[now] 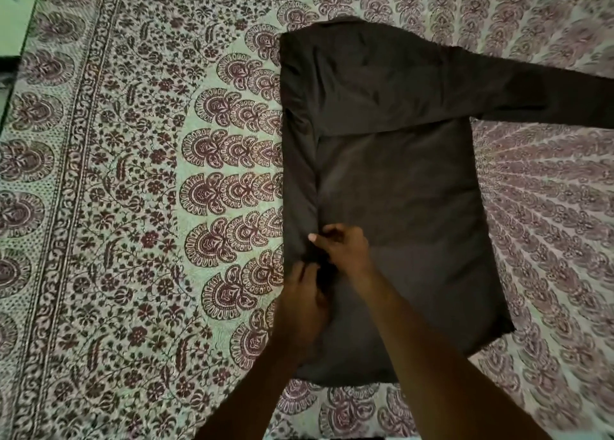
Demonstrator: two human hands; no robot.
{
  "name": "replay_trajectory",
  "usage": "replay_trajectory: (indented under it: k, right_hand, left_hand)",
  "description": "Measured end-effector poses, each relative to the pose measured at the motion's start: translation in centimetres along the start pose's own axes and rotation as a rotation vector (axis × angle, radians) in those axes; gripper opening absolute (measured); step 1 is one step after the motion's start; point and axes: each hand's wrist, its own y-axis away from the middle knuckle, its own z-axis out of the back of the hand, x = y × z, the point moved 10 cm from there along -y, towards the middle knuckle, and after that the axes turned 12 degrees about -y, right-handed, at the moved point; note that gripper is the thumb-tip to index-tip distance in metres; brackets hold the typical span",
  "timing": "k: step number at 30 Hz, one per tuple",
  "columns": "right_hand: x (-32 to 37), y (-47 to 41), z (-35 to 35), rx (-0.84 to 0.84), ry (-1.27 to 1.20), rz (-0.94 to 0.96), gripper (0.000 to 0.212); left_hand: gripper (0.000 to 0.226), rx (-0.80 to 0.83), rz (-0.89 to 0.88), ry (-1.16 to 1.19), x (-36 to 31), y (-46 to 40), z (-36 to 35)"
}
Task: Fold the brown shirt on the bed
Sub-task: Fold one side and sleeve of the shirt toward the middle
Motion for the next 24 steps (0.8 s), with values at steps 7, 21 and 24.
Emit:
replay_trajectory:
  k: [7, 21, 24]
  right_hand:
    - [-3.9, 2.5, 0.8, 0.079, -0.025, -0.135, 0.029]
    - [-6.4, 5.8, 0.6, 0.116, 0.318, -0.073, 0.034]
    - [-7.5, 6.4, 1.4, 0.09, 0.276, -0.099, 0.03]
  left_hand:
    - [0.051, 0.092, -0.038, 0.034, 0.8, 2.4, -3.7]
    - [0.025, -0.268, -0.077, 0.025, 4.8, 3.5, 0.8]
    - [0.041, -0.228, -0.11, -0.111, 5.1, 2.9, 0.6]
